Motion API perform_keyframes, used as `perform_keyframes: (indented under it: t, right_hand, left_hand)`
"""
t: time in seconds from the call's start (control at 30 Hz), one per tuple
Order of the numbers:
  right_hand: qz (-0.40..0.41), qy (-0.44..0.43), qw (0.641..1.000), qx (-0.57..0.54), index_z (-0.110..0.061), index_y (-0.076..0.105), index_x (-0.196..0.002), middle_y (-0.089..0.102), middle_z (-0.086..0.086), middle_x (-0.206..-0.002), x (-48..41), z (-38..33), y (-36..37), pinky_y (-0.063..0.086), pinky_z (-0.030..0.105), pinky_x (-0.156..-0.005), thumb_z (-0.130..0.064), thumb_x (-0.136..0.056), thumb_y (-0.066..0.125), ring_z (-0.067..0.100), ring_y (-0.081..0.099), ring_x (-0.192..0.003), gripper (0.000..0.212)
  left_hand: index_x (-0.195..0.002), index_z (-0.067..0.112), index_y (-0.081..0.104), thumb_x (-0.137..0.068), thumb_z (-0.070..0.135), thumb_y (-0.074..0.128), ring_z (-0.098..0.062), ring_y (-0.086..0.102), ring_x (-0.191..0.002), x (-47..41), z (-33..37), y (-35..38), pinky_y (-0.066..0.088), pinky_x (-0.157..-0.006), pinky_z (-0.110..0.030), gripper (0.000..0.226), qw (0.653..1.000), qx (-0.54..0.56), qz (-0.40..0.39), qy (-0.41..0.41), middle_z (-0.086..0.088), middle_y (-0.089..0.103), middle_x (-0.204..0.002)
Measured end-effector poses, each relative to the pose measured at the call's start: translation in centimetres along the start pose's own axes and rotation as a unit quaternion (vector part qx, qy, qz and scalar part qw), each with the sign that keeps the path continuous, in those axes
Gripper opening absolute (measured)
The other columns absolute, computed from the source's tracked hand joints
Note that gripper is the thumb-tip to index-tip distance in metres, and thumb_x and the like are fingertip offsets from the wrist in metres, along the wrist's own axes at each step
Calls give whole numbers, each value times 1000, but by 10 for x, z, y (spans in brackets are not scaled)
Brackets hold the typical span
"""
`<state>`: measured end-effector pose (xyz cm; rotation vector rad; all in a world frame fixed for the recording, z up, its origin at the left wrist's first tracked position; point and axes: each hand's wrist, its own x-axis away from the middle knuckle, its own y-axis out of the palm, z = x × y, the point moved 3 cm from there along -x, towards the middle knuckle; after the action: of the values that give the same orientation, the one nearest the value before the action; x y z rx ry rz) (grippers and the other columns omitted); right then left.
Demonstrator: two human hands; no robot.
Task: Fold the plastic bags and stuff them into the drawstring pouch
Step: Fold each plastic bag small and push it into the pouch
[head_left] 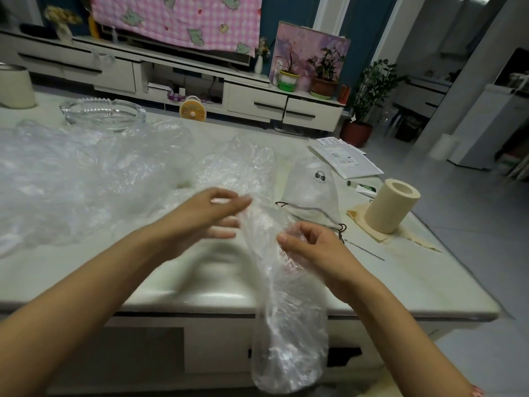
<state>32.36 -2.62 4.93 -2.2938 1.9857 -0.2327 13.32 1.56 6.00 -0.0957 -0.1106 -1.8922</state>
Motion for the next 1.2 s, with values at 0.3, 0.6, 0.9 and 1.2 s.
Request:
perform_keyframes:
  t: [0.3,0.6,0.9,1.2]
  right_hand:
    - [11,15,997,-78,-3,65,-104,69,15,-100,-6,7,0,53,30,-84,7,-86,57,23,65,-89,23]
    - [58,-59,996,38,-4,73,-73,69,0,-88,-11,-2,-5,51,23,-71,21,-76,54,6,63,-81,32]
    - [66,-61,996,19,-14,73,-63,69,-8,-85,-11,-1,-7,46,13,-72,24,-72,37,1,61,-89,53]
    - [76,-290,835,461,-29,34,-137,35,-5,-142,14,1,-8,16,15,-110,-6,-69,64,-1,25,-133,79]
  left_hand:
    - [-104,8,66,-89,18,62,-27,69,-88,1,-26,41,56,-82,-40,18,996,-64,-52,-13,-12,72,-97]
    - [-96,4,60,-84,41,47,-30,58,-71,-5,-37,42,51,-70,-36,41,967,138,-122,-173,-18,59,-86]
    - [-101,10,44,-78,5,53,-13,39,-52,-10,-50,42,38,-50,-22,26,974,81,-123,-171,-3,38,-65]
    - [-104,3,63,-86,7,57,-26,53,-76,-18,-40,19,44,-68,-33,20,989,57,14,-132,-14,56,-88]
